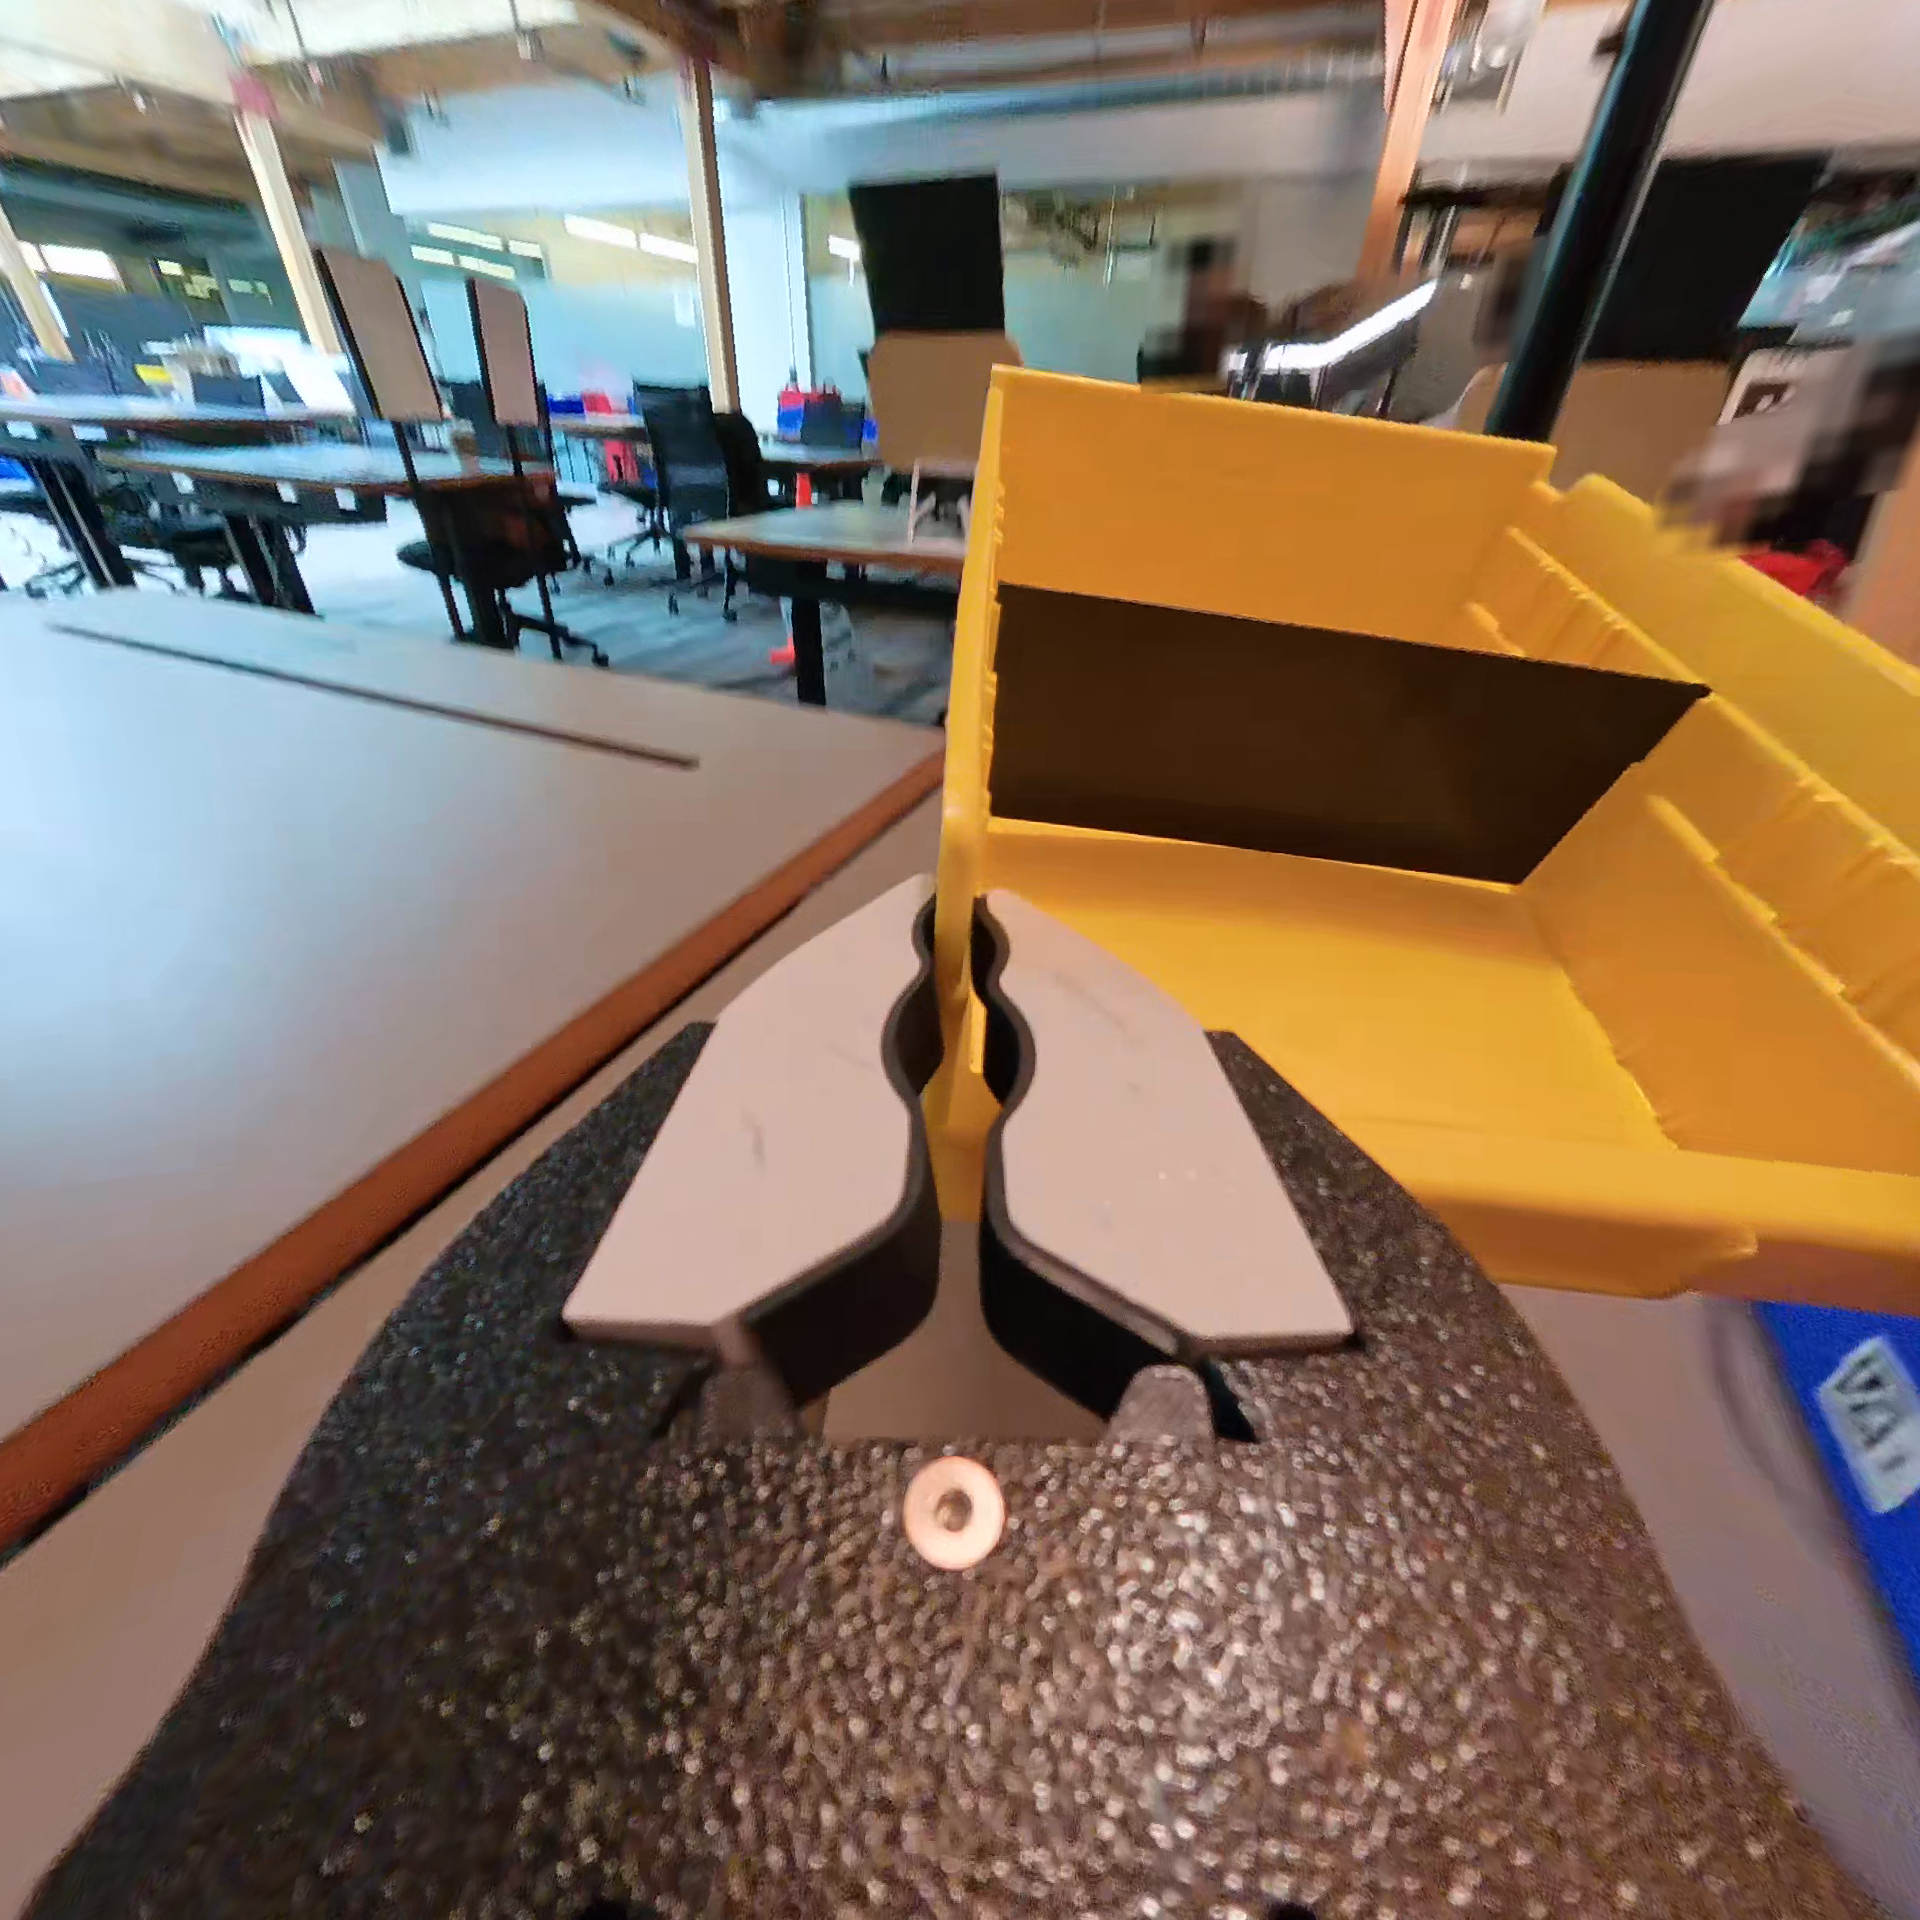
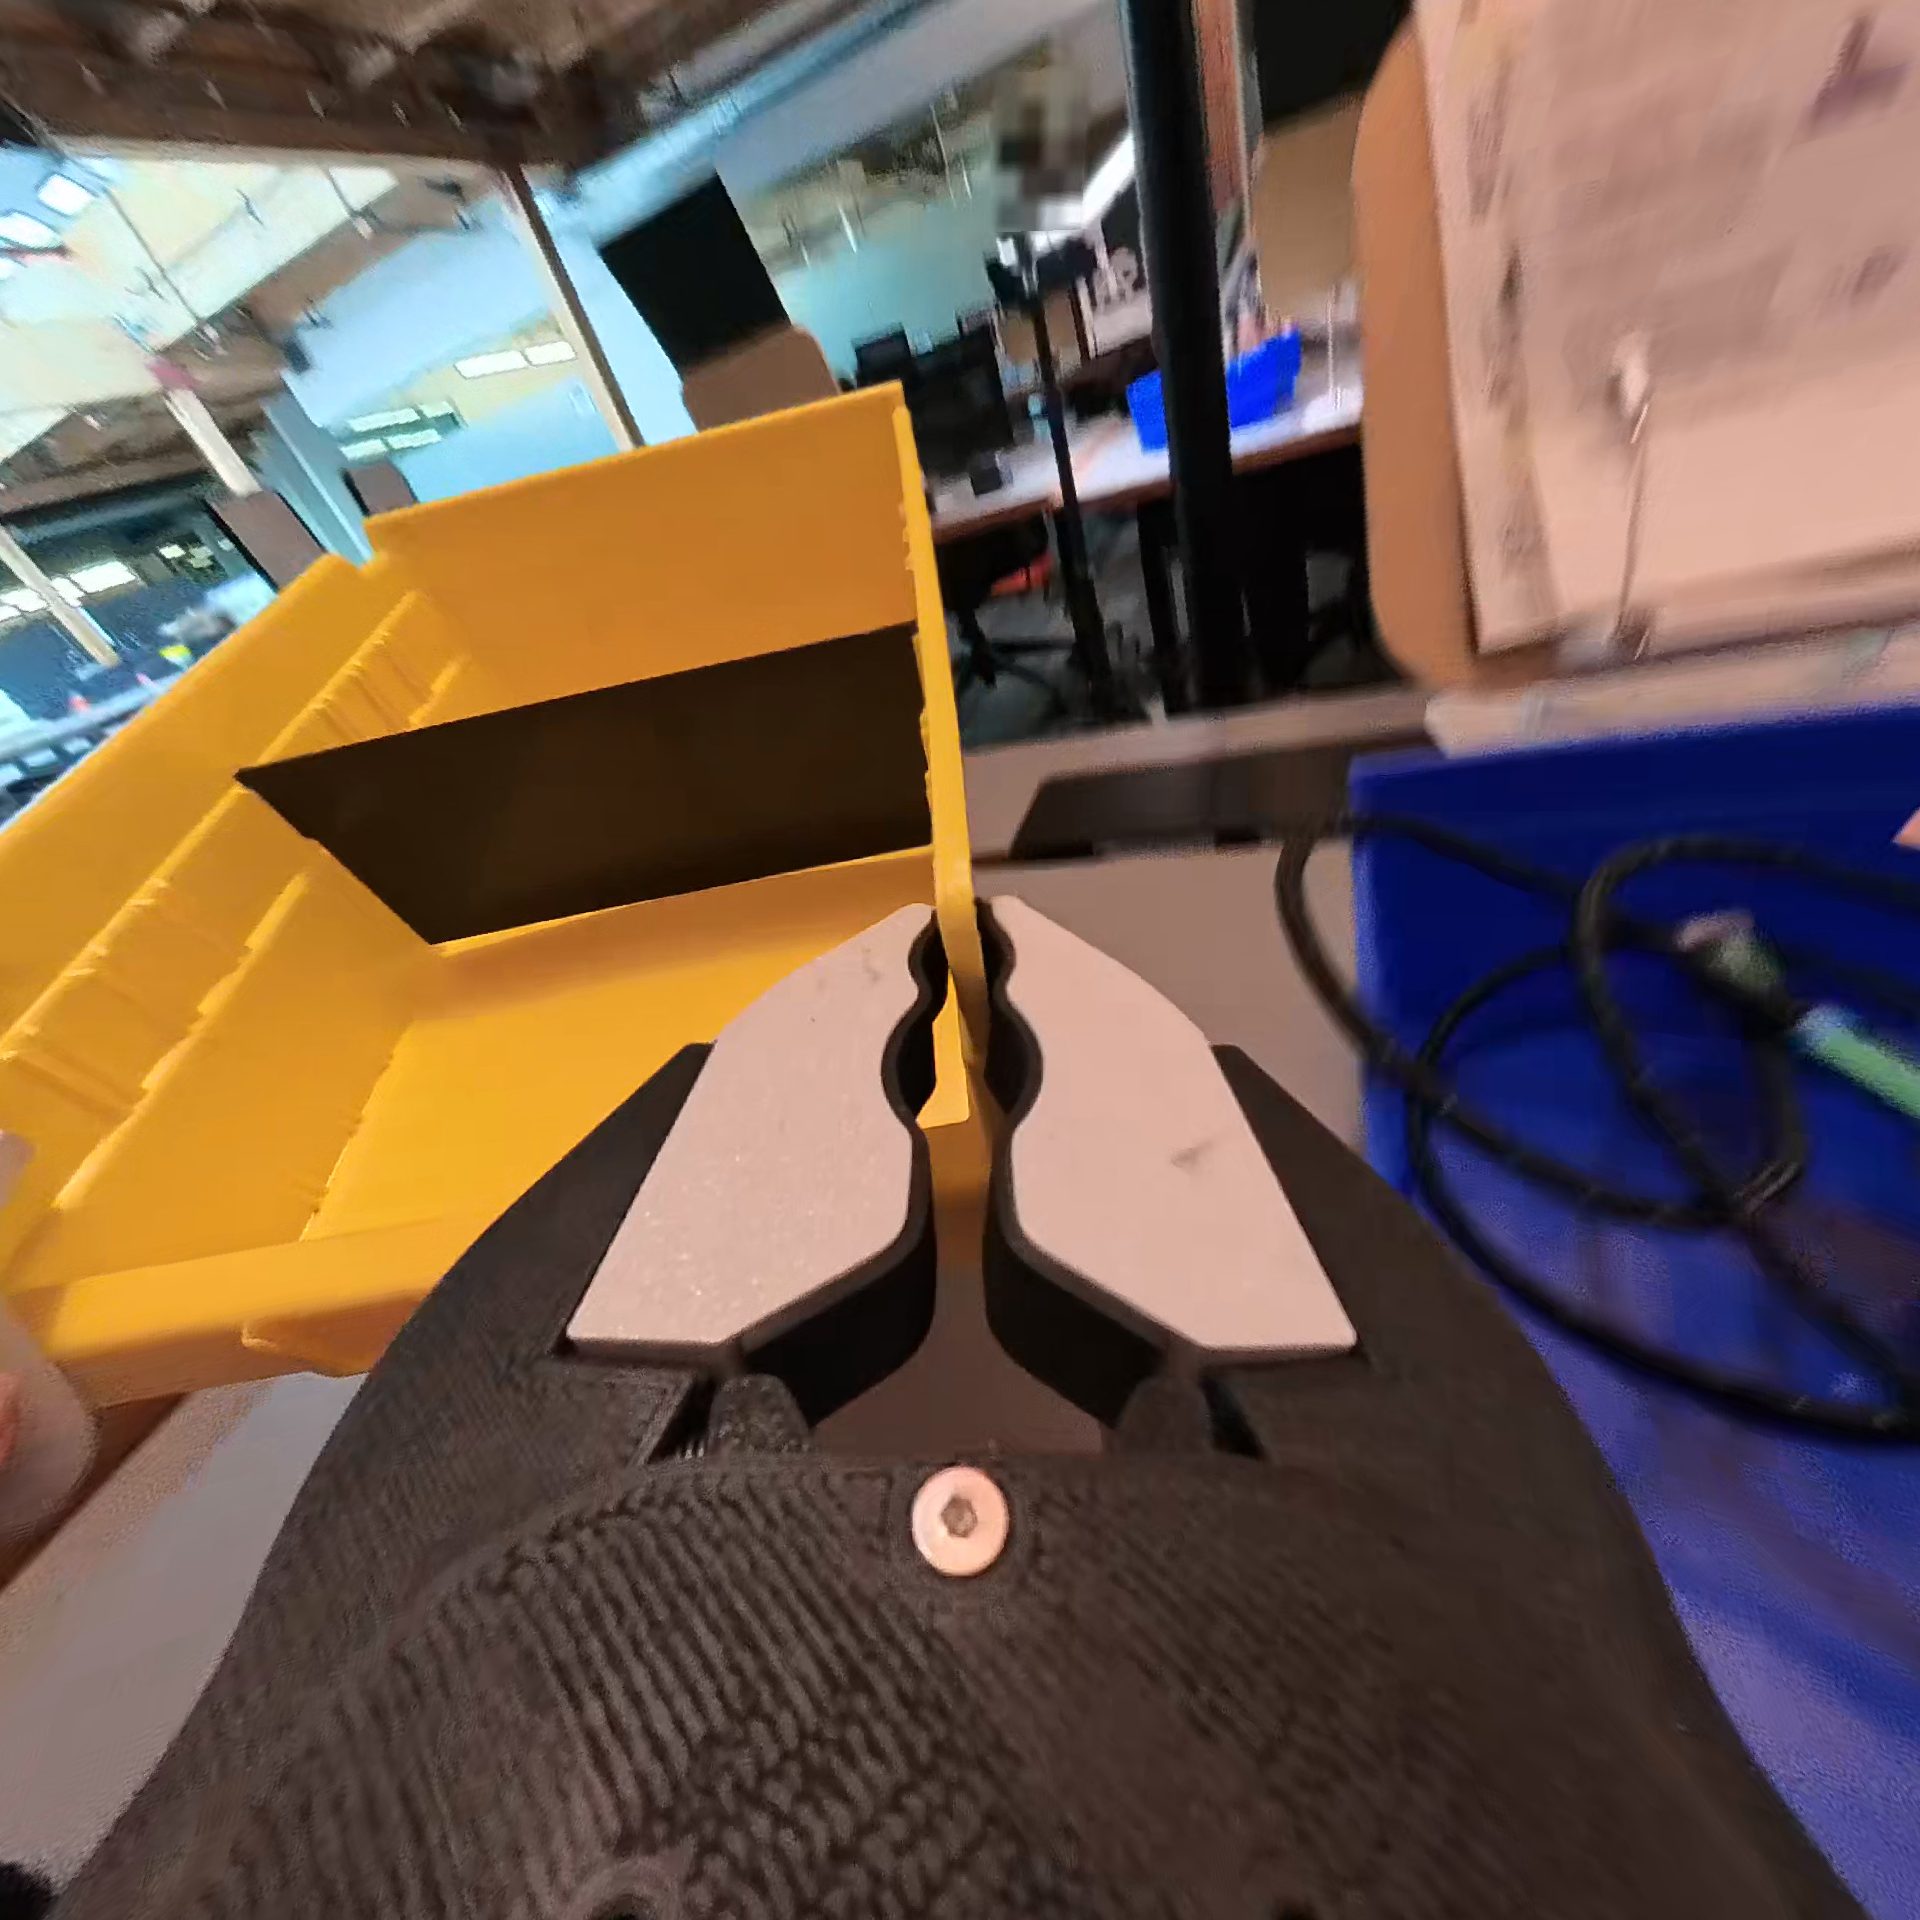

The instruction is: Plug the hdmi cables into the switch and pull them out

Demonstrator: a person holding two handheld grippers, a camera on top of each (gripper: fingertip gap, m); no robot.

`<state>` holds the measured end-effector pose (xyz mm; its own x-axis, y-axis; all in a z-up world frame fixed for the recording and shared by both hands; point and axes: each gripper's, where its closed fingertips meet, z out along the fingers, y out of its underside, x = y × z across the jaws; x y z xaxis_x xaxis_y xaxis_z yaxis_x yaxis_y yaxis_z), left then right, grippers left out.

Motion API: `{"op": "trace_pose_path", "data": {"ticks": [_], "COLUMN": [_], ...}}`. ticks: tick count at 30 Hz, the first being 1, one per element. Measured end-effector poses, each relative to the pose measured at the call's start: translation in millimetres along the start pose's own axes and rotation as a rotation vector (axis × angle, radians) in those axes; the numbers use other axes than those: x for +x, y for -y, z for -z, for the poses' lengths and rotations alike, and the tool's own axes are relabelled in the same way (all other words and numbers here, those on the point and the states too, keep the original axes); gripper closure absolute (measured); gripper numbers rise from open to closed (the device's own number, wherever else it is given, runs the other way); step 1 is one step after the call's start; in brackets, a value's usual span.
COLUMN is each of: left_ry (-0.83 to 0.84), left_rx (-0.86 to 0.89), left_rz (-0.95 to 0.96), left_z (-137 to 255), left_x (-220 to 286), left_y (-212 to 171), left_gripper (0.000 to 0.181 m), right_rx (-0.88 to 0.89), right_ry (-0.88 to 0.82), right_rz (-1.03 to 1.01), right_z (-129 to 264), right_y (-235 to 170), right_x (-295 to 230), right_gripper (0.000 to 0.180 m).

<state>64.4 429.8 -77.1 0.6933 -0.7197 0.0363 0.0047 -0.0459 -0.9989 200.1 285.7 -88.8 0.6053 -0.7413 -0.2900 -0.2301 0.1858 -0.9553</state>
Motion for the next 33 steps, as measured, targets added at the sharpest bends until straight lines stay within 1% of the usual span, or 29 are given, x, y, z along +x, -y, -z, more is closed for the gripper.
{"op": "trace_pose_path", "data": {"ticks": [3, 6, 9, 12, 14, 16, 19, 22, 25, 28, 32, 33], "left_ry": [-0.028, -0.085, -0.198, -0.347, -0.456, -0.543, -0.654, -0.72, -0.743, -0.766, -0.76, -0.756], "left_rx": [0.089, 0.165, 0.203, 0.219, 0.22, 0.202, 0.126, 0.034, -0.077, -0.177, -0.22, -0.212], "left_rz": [-0.001, -0.004, -0.009, -0.016, -0.013, -0.05, -0.057, -0.004, -0.032, -0.051, -0.15, -0.168], "left_z": [20.7, 42.4, 65.5, 89.3, 106.7, 124.7, 150.9, 169.7, 186.2, 195.4, 199.8, 201.4], "left_x": [32.5, 86.5, 161.0, 249.9, 311.1, 369.6, 448.2, 511.2, 553.7, 582.8, 605.2, 608.0], "left_y": [53.8, 93.0, 110.5, 108.4, 97.2, 78.2, 41.0, -8.1, -62.1, -100.2, -128.5, -131.2], "left_gripper": [0.179, 0.179, 0.179, 0.179, 0.18, 0.178, 0.178, 0.178, 0.177, 0.177, 0.177, 0.177], "right_rx": [0.099, 0.177, 0.229, 0.263, 0.278, 0.279, 0.232, 0.187, 0.156, 0.02, -0.074, -0.056], "right_ry": [0.002, -0.018, -0.084, -0.21, -0.301, -0.387, -0.477, -0.536, -0.545, -0.583, -0.602, -0.602], "right_rz": [0.042, 0.05, 0.087, 0.123, 0.14, 0.161, 0.144, 0.141, 0.069, 0.085, 0.056, 0.067], "right_z": [22.8, 50.3, 87.5, 131.0, 162.4, 192.1, 228.9, 253.6, 267.2, 273.0, 274.5, 275.7], "right_y": [67.5, 121.0, 157.4, 182.3, 193.1, 196.2, 185.5, 165.9, 142.7, 113.9, 75.0, 73.0], "right_x": [11.6, 49.8, 113.8, 194.6, 251.2, 306.7, 386.0, 453.8, 507.2, 548.1, 588.1, 591.9], "right_gripper": [0.175, 0.175, 0.176, 0.176, 0.176, 0.177, 0.177, 0.177, 0.176, 0.177, 0.177, 0.177]}}
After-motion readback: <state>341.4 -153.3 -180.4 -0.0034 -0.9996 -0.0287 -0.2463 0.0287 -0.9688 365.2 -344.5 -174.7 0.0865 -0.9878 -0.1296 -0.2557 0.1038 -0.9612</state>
